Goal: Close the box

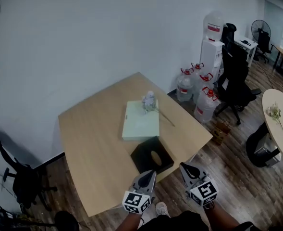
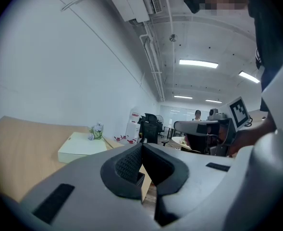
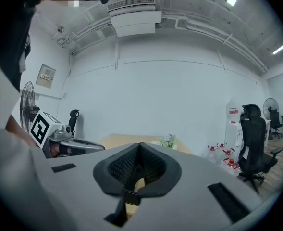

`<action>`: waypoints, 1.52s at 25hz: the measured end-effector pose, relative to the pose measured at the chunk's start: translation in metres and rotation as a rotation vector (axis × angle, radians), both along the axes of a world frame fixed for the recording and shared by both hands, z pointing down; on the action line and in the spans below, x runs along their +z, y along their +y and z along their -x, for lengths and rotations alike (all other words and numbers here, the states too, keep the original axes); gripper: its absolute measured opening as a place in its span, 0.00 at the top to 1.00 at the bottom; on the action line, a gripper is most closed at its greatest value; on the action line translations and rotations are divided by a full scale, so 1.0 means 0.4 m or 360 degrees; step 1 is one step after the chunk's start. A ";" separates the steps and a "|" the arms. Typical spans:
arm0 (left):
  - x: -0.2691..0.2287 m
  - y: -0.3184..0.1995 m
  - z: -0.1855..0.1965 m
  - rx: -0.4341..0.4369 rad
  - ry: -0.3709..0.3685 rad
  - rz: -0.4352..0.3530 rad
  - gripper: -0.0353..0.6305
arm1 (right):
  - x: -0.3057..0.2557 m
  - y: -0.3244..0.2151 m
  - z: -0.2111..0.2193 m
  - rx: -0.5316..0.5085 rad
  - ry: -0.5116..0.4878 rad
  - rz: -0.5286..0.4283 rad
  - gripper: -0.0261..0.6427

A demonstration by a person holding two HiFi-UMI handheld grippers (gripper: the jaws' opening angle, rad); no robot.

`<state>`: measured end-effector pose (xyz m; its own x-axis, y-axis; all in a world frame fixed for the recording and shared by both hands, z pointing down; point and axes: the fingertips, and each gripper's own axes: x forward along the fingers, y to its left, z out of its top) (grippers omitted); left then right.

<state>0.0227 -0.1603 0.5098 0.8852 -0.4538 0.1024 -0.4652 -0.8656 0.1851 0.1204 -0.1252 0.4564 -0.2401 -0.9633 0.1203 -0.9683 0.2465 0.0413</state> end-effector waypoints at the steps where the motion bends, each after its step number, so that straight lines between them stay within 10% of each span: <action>1: 0.002 -0.006 -0.002 -0.0008 0.0001 0.0004 0.92 | 0.006 -0.012 0.005 -0.0019 0.0000 0.0009 0.94; 19: 0.115 -0.051 0.078 -0.0429 0.0196 0.0394 0.74 | 0.072 -0.140 0.060 -0.0466 0.0001 0.0096 0.94; 32: 0.246 -0.055 0.102 -0.0795 0.0999 0.1134 0.65 | 0.145 -0.148 0.056 -0.0688 0.0008 0.0186 0.94; 38: 0.334 -0.045 0.093 -0.0839 0.1699 0.1614 0.64 | 0.164 -0.136 0.051 -0.0736 0.0016 0.0207 0.94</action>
